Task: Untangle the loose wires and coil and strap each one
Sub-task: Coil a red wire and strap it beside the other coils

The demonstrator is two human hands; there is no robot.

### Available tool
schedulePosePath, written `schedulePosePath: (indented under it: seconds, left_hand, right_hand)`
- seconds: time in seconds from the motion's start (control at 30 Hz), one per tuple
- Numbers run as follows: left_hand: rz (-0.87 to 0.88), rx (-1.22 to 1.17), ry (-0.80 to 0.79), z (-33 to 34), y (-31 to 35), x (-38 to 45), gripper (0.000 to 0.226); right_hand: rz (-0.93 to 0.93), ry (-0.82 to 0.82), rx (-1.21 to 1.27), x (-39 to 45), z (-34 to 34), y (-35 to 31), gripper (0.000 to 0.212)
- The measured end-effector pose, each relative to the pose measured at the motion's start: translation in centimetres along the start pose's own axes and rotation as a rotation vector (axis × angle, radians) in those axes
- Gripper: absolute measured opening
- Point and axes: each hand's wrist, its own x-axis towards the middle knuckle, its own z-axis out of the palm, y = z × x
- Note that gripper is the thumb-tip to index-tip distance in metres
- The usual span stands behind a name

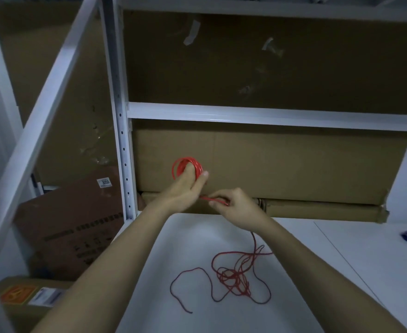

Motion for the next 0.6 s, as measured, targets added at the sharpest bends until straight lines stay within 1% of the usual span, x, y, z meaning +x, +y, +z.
schedulePosePath:
  seconds: [0.07,0.1,0.13,0.17,0.2,0.23,0.27,0.33,0.4,0.43,0.47,0.5,0.53,0.57,0.6]
  left_hand:
    - [0.033,0.121,-0.102,0.8,-0.5,-0.8,0.030]
    - [0.040,0.115,-0.129,1.4,-0.5,-1.1,0.032]
    - [0.033,0.053,-0.142,1.9,-0.5,-1.6,0.035]
    - [0.011,-0.055,-0.150,2.3,-0.4,-2.0,0.040]
    - [-0.014,-0.190,-0.161,2.3,-0.2,-2.4,0.045]
    - [-0.029,-0.327,-0.180,2.2,-0.1,-2.6,0.049]
    - [-0.026,-0.453,-0.210,1.8,0.0,-2.8,0.049]
    - [-0.003,-0.683,-0.287,1.5,0.2,-3.0,0.040]
    - [-0.032,-0.946,-0.304,1.5,0.6,-3.1,0.030]
    - [-0.057,-1.090,-0.264,1.7,0.9,-3.1,0.027]
    - [-0.084,-1.233,-0.188,1.8,1.1,-2.9,0.026]
    - [-0.110,-1.356,-0.083,1.8,1.2,-2.7,0.025]
    - [-0.130,-1.426,0.030,1.9,1.3,-2.3,0.024]
    - [-0.144,-1.396,0.135,2.0,1.2,-1.9,0.023]
    - [-0.152,-1.255,0.221,2.2,1.1,-1.6,0.021]
  right_hand:
    - [-0.032,0.044,-0.002,0.1,-1.2,0.0,0.007]
    - [-0.075,0.087,-0.049,0.4,-1.6,-0.1,0.006]
    - [-0.115,0.132,-0.097,0.7,-1.9,0.0,0.010]
    - [-0.130,0.172,-0.106,1.0,-2.1,0.2,0.012]
    - [-0.111,0.193,-0.063,1.2,-2.3,0.5,0.012]
    - [-0.069,0.178,0.040,1.3,-2.3,0.8,0.009]
    - [-0.019,0.144,0.151,1.2,-2.0,1.2,0.011]
    - [0.049,0.109,0.332,0.9,-1.0,1.9,0.020]
    - [0.087,0.093,0.454,0.5,0.8,2.5,0.022]
    - [0.108,0.069,0.479,0.3,1.7,2.7,0.024]
    - [0.135,0.032,0.461,0.1,2.5,3.1,0.024]
    - [0.168,-0.016,0.419,-0.2,3.3,3.5,0.025]
    - [0.194,-0.070,0.354,-0.7,4.0,3.9,0.026]
    - [0.205,-0.121,0.288,-1.2,4.7,4.4,0.026]
    - [0.197,-0.165,0.222,-1.8,5.2,4.9,0.025]
